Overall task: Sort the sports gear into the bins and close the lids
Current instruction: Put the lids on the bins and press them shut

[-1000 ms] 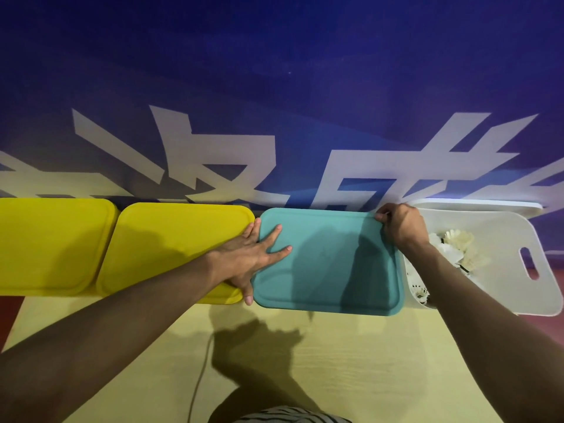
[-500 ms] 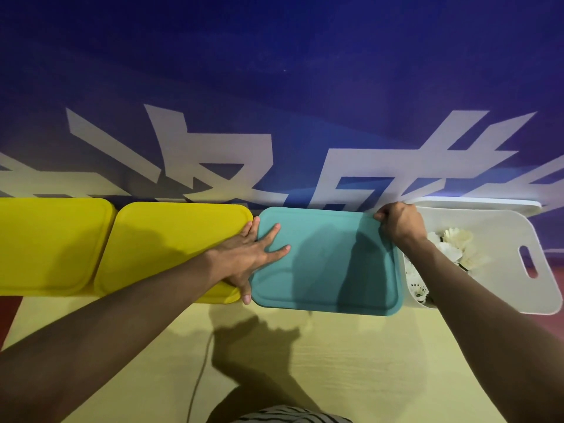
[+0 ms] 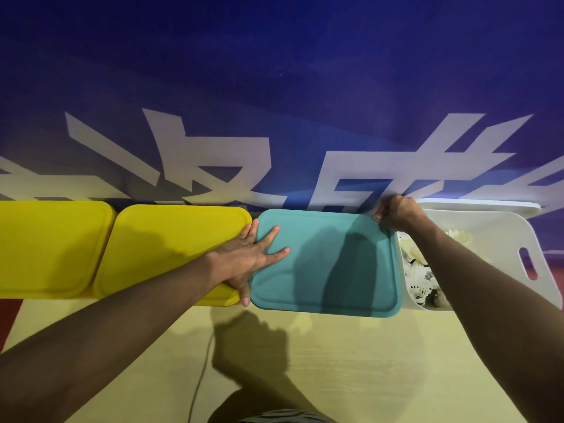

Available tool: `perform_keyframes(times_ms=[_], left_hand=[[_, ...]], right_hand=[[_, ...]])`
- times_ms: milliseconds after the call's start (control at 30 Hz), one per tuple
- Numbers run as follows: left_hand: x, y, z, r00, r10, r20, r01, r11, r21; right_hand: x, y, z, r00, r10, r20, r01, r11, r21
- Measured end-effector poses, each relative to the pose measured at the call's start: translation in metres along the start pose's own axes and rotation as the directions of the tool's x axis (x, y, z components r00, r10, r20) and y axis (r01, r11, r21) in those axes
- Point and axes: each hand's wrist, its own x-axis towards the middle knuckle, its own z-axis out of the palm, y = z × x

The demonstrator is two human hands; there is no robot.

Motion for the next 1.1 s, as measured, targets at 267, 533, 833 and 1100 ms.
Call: perform_keyframes(times_ms=[267, 533, 833, 1100], left_hand=[[0.000, 0.000, 0.000, 1.000, 0.007, 0.009, -0.006, 1.000, -0.030], [-0.002, -0.007, -0.027, 0.998, -0.010, 0.063, 0.016, 0.996, -0.089], [0.000, -0.002, -0.025, 0.998, -0.026, 0.062, 0.031, 0.996, -0.079], [0.000, 0.023, 0.009, 0.998, -0.065, 0.025, 0.062, 0.993, 0.096]], right_hand=[[-0.002, -0.001, -0.007, 0.998, -0.042, 0.042, 0.043, 0.999, -0.020], [0.006, 0.006, 0.003, 0.992, -0.124, -0.020, 0.123, 0.991, -0.057], [-0.013, 0.007, 0.035, 0.928, -0.241, -0.283, 0.247, 0.969, -0.016], [-0.033, 0.004, 0.055, 0.871, -0.286, -0.399, 0.321, 0.947, 0.023]])
